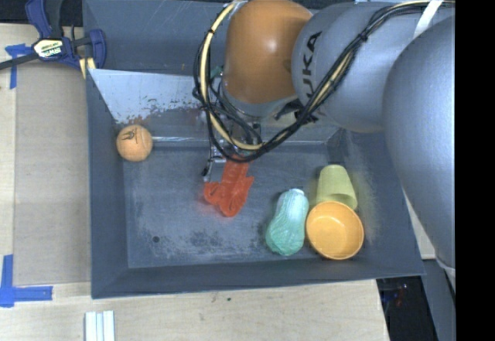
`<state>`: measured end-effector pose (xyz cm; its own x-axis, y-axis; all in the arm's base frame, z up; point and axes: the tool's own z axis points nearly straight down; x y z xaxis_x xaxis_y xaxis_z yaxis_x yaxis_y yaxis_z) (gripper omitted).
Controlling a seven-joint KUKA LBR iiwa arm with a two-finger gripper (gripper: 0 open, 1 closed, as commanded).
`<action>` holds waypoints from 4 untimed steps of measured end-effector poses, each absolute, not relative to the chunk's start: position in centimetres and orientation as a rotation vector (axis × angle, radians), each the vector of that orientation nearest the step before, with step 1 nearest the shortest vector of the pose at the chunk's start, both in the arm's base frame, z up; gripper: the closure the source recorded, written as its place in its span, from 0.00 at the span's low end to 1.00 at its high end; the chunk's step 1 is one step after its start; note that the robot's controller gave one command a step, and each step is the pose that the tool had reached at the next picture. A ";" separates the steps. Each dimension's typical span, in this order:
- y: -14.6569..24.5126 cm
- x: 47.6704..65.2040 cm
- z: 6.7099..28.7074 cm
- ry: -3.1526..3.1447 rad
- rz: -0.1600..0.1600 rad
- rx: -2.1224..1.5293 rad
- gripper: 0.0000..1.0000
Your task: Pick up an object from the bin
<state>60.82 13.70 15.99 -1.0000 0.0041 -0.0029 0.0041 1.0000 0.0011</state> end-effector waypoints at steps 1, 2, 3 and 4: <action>13.7 60.8 16.0 3.139 0.001 0.006 0.00; 11.8 58.9 16.0 3.102 0.001 0.477 0.00; 11.5 59.7 15.2 3.132 0.002 -0.158 0.00; 13.6 57.2 11.1 3.139 0.002 0.097 0.00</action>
Offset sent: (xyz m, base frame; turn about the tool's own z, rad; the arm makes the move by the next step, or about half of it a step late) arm -0.0195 -0.0179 0.0004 0.3052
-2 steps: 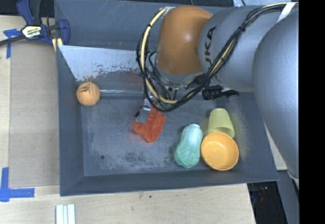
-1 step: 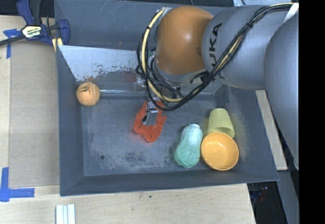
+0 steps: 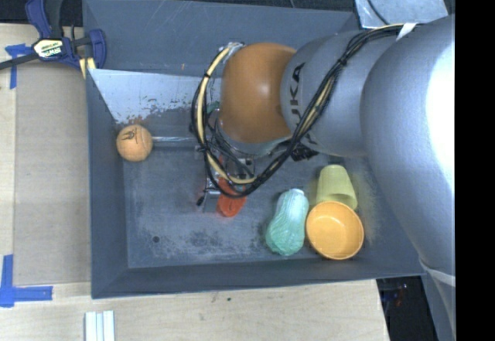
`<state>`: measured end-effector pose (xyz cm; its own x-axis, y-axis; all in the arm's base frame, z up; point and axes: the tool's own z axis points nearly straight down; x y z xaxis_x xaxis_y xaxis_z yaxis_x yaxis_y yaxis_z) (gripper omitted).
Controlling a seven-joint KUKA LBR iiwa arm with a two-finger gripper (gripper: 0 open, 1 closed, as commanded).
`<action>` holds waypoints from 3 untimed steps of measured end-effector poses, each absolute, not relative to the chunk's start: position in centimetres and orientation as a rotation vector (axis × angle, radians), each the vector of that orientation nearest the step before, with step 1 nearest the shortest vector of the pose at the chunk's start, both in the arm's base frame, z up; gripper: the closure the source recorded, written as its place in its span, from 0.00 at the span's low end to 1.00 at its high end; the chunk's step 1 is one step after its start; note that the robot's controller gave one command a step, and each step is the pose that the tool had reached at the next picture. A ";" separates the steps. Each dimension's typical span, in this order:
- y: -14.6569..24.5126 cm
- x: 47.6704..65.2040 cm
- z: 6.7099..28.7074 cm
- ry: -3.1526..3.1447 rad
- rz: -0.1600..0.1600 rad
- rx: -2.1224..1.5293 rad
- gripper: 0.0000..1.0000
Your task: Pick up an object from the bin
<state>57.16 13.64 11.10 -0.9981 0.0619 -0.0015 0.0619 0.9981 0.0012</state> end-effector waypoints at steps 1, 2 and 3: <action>10.9 59.1 9.8 3.106 0.000 -0.358 0.00; 8.4 54.2 7.8 3.132 0.002 0.108 1.00; 8.4 54.2 7.7 3.132 0.002 0.108 1.00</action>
Offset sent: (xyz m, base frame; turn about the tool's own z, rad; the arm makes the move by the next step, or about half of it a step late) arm -0.0314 -0.0515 -0.0356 0.0066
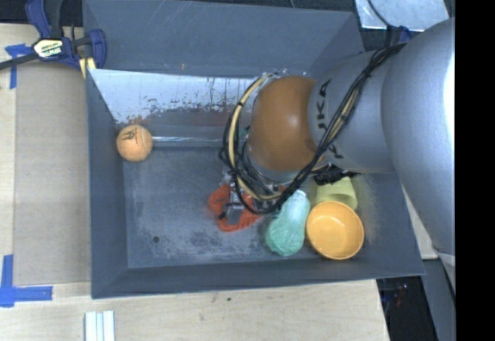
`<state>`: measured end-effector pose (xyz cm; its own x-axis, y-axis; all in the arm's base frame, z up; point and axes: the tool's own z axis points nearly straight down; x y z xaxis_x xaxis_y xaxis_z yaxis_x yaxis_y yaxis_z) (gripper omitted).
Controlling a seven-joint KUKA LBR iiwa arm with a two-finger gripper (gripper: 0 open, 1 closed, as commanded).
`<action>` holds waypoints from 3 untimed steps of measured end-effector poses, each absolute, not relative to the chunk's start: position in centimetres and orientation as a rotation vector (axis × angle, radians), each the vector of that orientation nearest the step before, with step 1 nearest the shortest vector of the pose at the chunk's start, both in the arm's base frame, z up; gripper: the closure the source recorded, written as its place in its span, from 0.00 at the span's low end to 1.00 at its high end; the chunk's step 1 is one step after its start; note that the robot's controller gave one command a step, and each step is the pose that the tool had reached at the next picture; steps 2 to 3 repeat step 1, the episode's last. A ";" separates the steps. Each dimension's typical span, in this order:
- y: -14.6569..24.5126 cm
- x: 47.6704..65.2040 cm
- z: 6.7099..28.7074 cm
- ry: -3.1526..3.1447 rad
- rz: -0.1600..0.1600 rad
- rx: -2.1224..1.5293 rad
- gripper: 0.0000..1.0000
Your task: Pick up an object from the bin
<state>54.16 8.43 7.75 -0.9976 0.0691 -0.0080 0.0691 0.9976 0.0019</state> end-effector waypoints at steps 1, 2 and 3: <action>9.1 54.2 18.3 3.135 0.002 0.077 1.00; 9.1 54.2 18.3 3.135 0.002 0.077 1.00; 9.1 54.2 18.3 3.135 0.002 0.077 1.00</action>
Offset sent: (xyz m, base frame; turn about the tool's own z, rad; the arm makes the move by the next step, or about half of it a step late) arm -0.0006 0.0186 0.0991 -0.0098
